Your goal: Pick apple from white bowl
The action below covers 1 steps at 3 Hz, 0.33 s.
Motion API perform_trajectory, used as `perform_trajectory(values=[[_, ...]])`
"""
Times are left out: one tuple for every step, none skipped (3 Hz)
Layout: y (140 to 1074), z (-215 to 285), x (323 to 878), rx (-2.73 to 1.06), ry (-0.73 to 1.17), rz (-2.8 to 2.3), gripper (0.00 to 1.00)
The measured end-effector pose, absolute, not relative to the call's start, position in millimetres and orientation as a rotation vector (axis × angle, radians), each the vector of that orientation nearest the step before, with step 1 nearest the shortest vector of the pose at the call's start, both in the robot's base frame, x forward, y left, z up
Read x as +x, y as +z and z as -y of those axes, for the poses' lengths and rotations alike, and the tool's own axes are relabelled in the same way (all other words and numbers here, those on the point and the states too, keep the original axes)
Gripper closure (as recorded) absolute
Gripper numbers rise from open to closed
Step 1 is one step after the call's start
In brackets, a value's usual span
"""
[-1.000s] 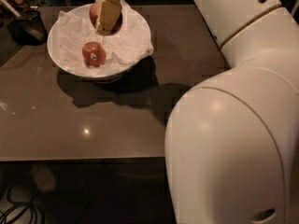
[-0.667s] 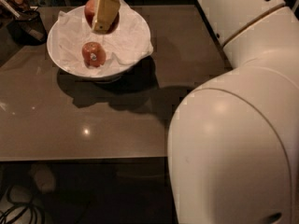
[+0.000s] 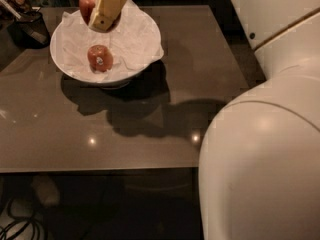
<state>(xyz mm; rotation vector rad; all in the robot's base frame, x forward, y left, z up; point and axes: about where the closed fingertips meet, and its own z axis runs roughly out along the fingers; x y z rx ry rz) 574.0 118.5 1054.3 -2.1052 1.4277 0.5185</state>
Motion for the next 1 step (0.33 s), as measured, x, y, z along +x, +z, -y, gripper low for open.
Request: perform_trajectory(values=[[1056.4, -126.7, 580.8, -2.075, 0.512, -1.418, 1.00]])
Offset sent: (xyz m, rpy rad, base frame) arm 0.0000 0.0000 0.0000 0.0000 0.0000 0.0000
